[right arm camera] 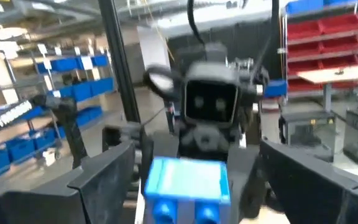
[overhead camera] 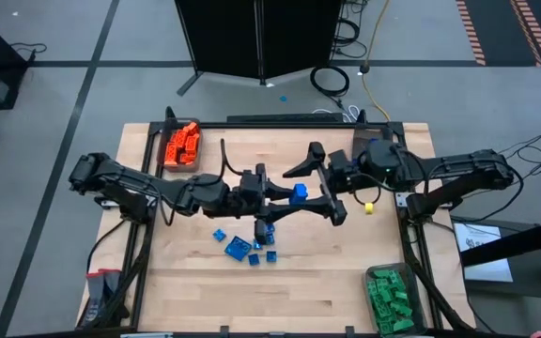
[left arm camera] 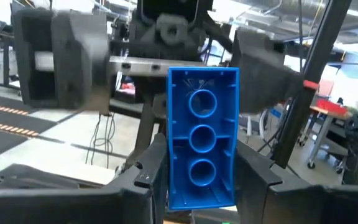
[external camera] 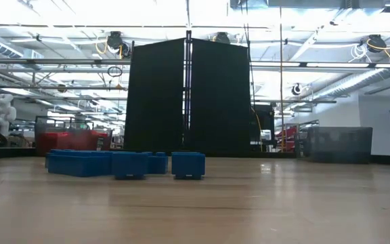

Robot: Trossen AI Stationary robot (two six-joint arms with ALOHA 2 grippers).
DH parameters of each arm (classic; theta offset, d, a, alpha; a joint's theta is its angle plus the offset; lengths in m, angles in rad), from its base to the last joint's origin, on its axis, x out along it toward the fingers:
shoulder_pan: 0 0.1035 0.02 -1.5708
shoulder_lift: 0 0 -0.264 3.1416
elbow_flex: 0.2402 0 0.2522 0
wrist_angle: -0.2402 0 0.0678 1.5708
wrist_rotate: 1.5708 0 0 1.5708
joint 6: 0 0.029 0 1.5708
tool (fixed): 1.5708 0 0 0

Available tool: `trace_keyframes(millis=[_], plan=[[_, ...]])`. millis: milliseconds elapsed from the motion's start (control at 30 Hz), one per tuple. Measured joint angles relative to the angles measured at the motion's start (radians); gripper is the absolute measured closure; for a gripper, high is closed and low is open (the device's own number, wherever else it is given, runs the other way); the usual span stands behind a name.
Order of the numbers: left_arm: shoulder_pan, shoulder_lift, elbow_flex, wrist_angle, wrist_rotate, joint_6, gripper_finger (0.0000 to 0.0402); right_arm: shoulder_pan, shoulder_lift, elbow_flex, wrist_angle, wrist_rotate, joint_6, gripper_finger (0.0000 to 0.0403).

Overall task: Sort blocks
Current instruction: Put the blue game piece into the top right black bin

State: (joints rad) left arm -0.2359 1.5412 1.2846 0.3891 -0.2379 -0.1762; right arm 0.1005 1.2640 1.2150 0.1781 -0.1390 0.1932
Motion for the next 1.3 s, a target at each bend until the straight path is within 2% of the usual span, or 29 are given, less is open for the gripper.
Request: trace_keyframes(millis=[300,433,500,600,733,767,1067,1133,1300], plan=[[-0.002,-0.015,0.0,-0.005,0.0,0.006,0.0279,0.0,-0.001,0.004,-0.042,0.001,0.001,0.0062],[-0.002,-0.015,0.0,-0.002,0.0,0.006,0.0279,0.0,-0.001,0.004,-0.044,0.004,-0.003,0.0075],[-0.002,-0.015,0.0,-0.004,0.0,0.006,0.0279,0.0,-0.001,0.004,-0.043,0.01,-0.011,0.0095],[-0.002,-0.015,0.0,-0.006,-0.001,0.005,0.0279,0.0,-0.001,0.004,-0.043,0.011,-0.046,0.0149],[-0.001,-0.015,0.0,-0.011,-0.004,0.012,0.0279,0.001,-0.002,0.004,-0.057,0.005,-0.058,0.027],[-0.001,-0.015,0.0,-0.014,-0.009,0.021,0.0279,0.001,-0.003,0.005,-0.065,0.005,-0.064,0.0286],[-0.002,-0.015,0.0,-0.024,-0.029,0.037,0.0278,0.0,-0.005,0.005,-0.078,0.008,-0.1,0.0283],[-0.002,-0.015,0.002,-0.057,-0.047,0.023,0.0246,0.0,-0.009,0.005,-0.09,0.037,-0.121,0.0283],[0.007,-0.041,0.002,-0.313,-0.213,-0.112,0.0104,-0.009,-0.08,0.004,-0.147,0.228,-0.23,0.0283]])
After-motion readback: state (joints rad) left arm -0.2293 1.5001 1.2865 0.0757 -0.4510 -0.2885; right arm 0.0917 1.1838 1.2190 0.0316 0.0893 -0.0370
